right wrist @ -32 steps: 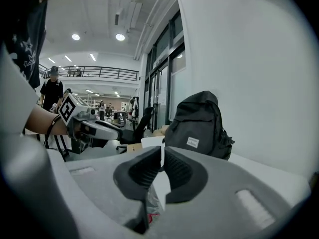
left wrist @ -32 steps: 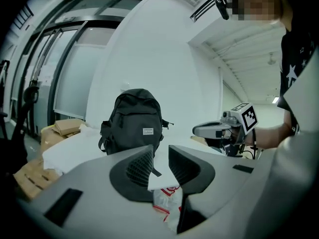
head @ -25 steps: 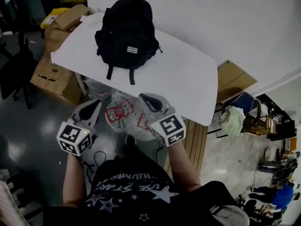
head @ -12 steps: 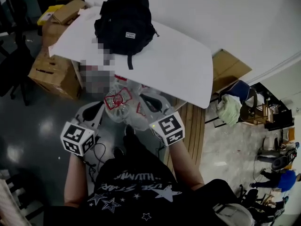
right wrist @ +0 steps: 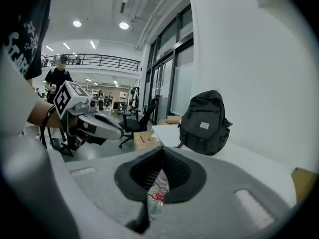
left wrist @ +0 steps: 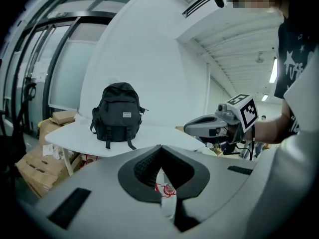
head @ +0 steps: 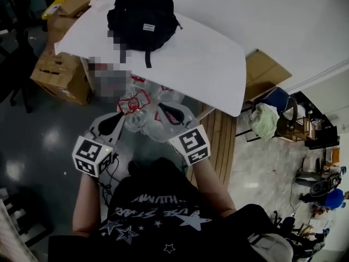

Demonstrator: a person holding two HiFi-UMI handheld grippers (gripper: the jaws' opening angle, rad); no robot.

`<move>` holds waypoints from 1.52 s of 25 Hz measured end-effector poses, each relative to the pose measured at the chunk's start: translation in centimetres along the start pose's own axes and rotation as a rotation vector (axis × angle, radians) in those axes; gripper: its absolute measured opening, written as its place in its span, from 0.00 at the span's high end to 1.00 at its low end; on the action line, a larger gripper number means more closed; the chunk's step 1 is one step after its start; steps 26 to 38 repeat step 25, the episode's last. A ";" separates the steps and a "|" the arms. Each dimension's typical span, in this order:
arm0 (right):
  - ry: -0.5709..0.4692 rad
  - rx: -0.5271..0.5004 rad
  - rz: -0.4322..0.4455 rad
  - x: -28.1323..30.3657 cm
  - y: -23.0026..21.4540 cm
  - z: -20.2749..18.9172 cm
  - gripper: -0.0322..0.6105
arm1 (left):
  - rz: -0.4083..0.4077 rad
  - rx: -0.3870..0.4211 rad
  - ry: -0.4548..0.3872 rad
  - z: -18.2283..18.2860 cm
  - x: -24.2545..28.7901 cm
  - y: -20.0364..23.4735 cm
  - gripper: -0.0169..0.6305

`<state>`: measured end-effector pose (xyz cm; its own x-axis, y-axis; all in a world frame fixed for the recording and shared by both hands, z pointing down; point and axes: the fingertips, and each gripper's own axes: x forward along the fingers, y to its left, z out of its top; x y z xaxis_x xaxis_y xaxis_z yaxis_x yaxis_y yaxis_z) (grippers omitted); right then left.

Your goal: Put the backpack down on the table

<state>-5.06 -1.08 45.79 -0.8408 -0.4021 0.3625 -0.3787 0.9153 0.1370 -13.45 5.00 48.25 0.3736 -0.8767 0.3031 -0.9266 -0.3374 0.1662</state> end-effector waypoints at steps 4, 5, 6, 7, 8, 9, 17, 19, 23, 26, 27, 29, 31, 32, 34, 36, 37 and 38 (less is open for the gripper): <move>-0.002 -0.015 0.046 -0.1 -0.8 0.0 0.95 | 0.046 -0.018 0.013 -0.1 0.3 -0.3 0.96; -0.006 -0.023 0.066 -0.2 -0.8 0.0 0.95 | 0.061 -0.023 0.012 0.1 0.4 -0.4 0.96; -0.012 -0.027 0.085 -0.5 -0.9 0.1 0.95 | 0.076 -0.025 0.010 0.3 0.5 -0.6 0.96; -0.017 -0.027 0.100 -0.8 -1.1 0.1 0.95 | 0.089 -0.027 0.011 0.4 0.7 -0.9 0.96; -0.021 -0.025 0.107 -1.2 -1.6 0.1 0.95 | 0.101 -0.027 0.012 0.5 0.9 -1.3 0.96; -0.024 -0.021 0.110 -1.6 -2.0 -0.1 0.95 | 0.111 -0.026 0.013 0.6 1.1 -1.7 0.96; -0.008 0.023 0.143 -3.5 -3.7 -2.1 0.95 | 0.164 -0.017 0.031 -0.1 1.2 -4.7 0.96; -0.021 0.013 0.163 -3.8 -3.7 -2.0 0.95 | 0.182 -0.014 0.036 0.0 1.1 -5.1 0.96; -0.031 0.000 0.182 -4.4 -3.8 -1.6 0.95 | 0.200 -0.015 0.031 0.3 0.9 -6.0 0.96; -0.032 -0.002 0.185 -4.8 -3.9 -1.5 0.95 | 0.208 -0.016 0.030 0.4 0.9 -6.4 0.96; -0.032 -0.002 0.185 -4.8 -3.9 -1.5 0.95 | 0.208 -0.016 0.030 0.4 0.9 -6.4 0.96; -0.032 -0.002 0.185 -4.8 -3.9 -1.5 0.95 | 0.208 -0.016 0.030 0.4 0.9 -6.4 0.96; -0.032 -0.002 0.185 -4.8 -3.9 -1.5 0.95 | 0.208 -0.016 0.030 0.4 0.9 -6.4 0.96; -0.032 -0.002 0.185 -4.8 -3.9 -1.5 0.95 | 0.208 -0.016 0.030 0.4 0.9 -6.4 0.96; -0.032 -0.002 0.185 -4.8 -3.9 -1.5 0.95 | 0.208 -0.016 0.030 0.4 0.9 -6.4 0.96; -0.032 -0.002 0.185 -4.8 -3.9 -1.5 0.95 | 0.208 -0.016 0.030 0.4 0.9 -6.4 0.96; -0.032 -0.002 0.185 -4.8 -3.9 -1.5 0.95 | 0.208 -0.016 0.030 0.4 0.9 -6.4 0.96; -0.032 -0.002 0.185 -4.8 -3.9 -1.5 0.95 | 0.208 -0.016 0.030 0.4 0.9 -6.4 0.96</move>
